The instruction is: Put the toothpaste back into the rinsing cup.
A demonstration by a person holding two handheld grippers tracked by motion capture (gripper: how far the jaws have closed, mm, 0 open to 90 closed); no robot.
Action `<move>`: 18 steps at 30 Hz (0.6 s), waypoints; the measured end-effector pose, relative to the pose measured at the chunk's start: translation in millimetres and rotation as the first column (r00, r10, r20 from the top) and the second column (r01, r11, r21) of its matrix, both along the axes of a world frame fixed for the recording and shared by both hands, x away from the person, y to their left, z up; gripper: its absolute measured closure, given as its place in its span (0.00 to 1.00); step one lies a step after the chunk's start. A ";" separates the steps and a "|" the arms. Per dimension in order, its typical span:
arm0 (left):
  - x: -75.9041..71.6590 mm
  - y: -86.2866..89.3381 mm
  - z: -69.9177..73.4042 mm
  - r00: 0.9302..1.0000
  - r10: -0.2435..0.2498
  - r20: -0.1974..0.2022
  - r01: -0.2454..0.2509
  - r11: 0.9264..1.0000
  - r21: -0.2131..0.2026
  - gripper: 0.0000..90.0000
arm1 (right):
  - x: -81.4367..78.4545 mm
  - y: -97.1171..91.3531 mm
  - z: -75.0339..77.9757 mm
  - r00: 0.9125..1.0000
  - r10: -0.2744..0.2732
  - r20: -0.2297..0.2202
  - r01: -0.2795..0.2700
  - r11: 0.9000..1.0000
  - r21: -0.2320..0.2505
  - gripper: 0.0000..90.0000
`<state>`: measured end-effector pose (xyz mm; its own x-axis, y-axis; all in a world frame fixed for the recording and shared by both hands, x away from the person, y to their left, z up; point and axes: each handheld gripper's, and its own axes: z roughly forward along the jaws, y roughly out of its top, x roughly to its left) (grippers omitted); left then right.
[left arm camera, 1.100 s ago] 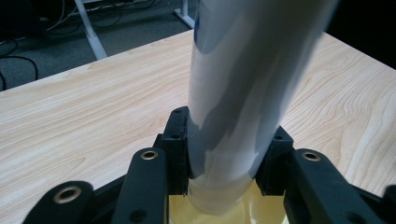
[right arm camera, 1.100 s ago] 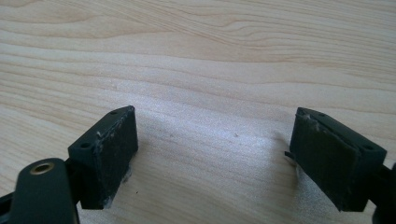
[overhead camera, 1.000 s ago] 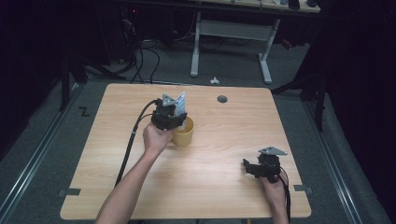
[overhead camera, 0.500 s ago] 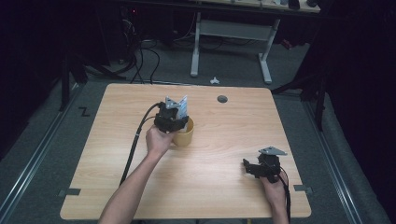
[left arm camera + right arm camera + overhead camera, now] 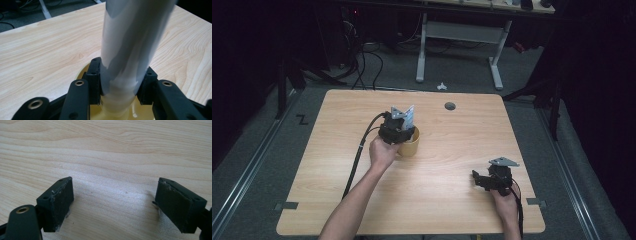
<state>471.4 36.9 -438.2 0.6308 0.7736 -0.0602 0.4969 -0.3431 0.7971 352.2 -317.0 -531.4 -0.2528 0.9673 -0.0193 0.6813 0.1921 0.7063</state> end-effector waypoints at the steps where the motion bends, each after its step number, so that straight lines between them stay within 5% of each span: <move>1: 0.3 0.3 -1.6 1.000 0.003 -0.004 -0.003 1.000 0.001 0.69 | 0.0 0.0 0.0 1.000 0.000 0.000 0.000 1.000 0.000 0.17; 18: 1.8 -1.3 -9.5 1.000 0.022 -0.017 -0.022 0.999 0.033 0.69 | -0.1 0.0 0.0 1.000 -0.001 -0.001 0.001 1.000 0.000 0.17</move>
